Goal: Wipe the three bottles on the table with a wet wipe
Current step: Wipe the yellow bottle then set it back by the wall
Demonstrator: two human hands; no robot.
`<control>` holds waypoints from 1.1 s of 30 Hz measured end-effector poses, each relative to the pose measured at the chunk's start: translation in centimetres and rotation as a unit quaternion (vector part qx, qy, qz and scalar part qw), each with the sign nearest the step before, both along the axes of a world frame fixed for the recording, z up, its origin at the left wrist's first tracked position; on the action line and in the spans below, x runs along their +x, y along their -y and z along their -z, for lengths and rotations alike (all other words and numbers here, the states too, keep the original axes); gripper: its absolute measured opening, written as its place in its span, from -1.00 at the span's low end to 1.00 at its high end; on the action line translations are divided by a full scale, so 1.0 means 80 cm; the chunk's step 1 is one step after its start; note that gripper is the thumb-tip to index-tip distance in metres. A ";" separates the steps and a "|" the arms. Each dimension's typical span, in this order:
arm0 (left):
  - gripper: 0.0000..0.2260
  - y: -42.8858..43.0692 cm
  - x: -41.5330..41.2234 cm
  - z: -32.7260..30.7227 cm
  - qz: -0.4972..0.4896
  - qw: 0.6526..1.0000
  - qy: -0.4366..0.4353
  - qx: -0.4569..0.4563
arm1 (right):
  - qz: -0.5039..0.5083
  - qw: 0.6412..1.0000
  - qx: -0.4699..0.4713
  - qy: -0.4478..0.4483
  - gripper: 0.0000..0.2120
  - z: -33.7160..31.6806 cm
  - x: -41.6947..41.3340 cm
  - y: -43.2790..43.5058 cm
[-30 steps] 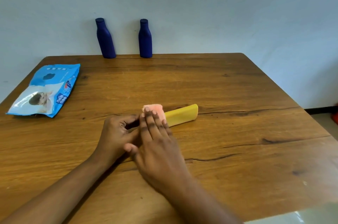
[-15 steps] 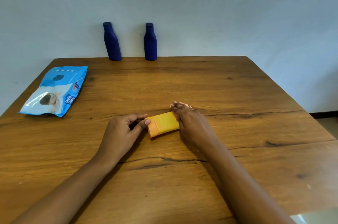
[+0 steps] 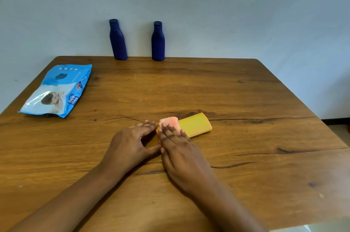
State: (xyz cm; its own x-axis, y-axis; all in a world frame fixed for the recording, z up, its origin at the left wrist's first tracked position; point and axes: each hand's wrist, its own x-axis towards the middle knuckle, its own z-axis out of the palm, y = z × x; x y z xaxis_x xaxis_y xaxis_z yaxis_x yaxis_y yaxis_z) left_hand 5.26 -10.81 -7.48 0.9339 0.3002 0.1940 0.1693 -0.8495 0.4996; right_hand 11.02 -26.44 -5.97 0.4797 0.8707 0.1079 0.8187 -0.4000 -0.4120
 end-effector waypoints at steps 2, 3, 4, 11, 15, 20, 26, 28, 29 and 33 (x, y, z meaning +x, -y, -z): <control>-0.20 -0.001 0.000 0.001 0.001 1.000 -0.009 0.002 | -0.002 1.000 -0.008 0.009 -0.53 0.005 0.005 0.003; -0.23 -0.001 0.000 0.001 0.003 1.000 -0.009 0.000 | 0.005 1.000 -0.014 0.017 -0.52 0.005 0.012 0.007; -0.31 -0.002 -0.001 0.001 0.000 1.000 -0.003 -0.006 | 0.021 0.999 -0.017 0.021 -0.52 0.005 0.020 0.012; -0.04 0.012 0.006 -0.001 -0.011 0.996 -0.081 0.040 | 0.063 0.997 -0.009 -0.039 -0.48 0.000 0.017 0.006; -0.08 0.017 0.005 -0.005 -0.052 0.994 -0.065 0.076 | 0.067 0.997 -0.012 -0.025 -0.52 -0.006 0.013 -0.005; -0.33 0.034 0.011 -0.007 -0.072 0.993 -0.031 0.090 | 0.046 0.998 -0.051 0.018 -0.54 -0.015 0.029 -0.004; -0.16 0.016 0.010 -0.002 -0.019 0.996 -0.068 0.060 | 0.014 0.997 -0.036 0.070 -0.63 -0.015 0.050 0.002; -0.15 0.012 0.009 -0.001 -0.008 0.997 -0.074 0.027 | 0.014 0.998 -0.032 0.053 -0.64 -0.015 0.054 0.004; -0.17 0.011 0.009 -0.001 -0.009 0.997 -0.069 0.016 | 0.016 0.998 -0.034 0.051 -0.63 -0.014 0.054 0.005; -0.30 0.012 0.007 0.001 -0.046 0.998 -0.041 -0.004 | 0.024 0.996 -0.041 0.074 -0.60 -0.008 0.049 0.005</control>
